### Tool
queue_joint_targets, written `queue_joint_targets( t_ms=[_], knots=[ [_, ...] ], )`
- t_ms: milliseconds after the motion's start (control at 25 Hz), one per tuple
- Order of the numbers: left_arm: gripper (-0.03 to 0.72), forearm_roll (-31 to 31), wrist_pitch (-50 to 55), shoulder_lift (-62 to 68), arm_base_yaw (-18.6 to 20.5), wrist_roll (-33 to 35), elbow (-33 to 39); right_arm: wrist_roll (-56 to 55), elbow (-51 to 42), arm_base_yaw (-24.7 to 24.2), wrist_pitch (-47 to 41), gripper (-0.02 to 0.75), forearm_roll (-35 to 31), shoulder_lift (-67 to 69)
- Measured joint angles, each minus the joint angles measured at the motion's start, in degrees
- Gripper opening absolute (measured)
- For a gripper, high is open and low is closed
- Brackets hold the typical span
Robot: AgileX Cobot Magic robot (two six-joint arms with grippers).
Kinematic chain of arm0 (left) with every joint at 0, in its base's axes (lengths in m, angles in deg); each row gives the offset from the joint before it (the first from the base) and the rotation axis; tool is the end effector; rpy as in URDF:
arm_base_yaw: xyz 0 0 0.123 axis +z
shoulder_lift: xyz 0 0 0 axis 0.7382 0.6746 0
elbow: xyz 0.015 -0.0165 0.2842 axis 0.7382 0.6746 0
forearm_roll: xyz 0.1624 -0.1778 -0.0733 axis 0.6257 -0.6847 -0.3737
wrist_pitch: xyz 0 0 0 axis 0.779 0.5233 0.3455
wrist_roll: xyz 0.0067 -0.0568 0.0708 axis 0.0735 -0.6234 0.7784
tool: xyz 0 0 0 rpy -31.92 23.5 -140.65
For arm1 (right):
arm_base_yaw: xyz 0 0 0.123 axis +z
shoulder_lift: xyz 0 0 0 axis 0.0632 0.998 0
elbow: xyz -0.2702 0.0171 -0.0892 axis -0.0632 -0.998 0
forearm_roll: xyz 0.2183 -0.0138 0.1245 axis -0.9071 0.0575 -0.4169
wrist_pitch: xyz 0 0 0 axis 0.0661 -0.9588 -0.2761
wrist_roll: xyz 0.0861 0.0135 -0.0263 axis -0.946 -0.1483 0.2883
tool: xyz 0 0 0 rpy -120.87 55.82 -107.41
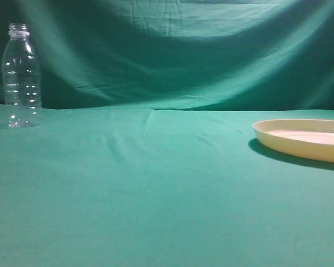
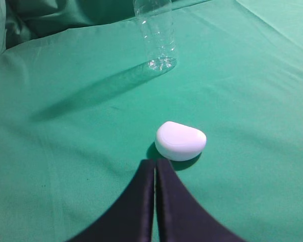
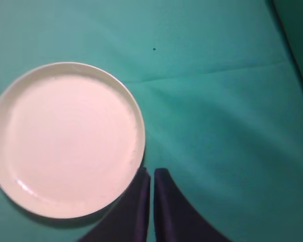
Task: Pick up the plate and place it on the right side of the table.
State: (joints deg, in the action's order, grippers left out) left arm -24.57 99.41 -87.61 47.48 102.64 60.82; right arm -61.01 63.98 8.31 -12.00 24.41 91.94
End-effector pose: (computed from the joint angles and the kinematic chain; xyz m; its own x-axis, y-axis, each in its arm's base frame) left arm 0.0528 -0.0017 0.1766 -0.2443 0.2783 -0.9289 0.0886 0.9603 0.2645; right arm 0.2191 0.0092 0.3269 -0.8401 0.1073 -0.5317 0.1192 0.9928 0.0121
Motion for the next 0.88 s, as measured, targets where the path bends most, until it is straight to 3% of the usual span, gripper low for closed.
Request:
queue_joint_targets(
  t_ms=[120,520,880],
  knots=[
    [0.0,0.0,0.0,0.0,0.0,0.0,0.0,2.27,-2.24,0.0,-0.09,0.0,-3.1,-9.44],
    [0.0,0.0,0.0,0.0,0.0,0.0,0.0,7.51,-13.23,0.0,1.55,0.0,-3.96,-35.75],
    [0.0,0.0,0.0,0.0,0.0,0.0,0.0,7.74,-14.38,0.0,0.73,0.0,-8.66,-50.97]
  ],
)
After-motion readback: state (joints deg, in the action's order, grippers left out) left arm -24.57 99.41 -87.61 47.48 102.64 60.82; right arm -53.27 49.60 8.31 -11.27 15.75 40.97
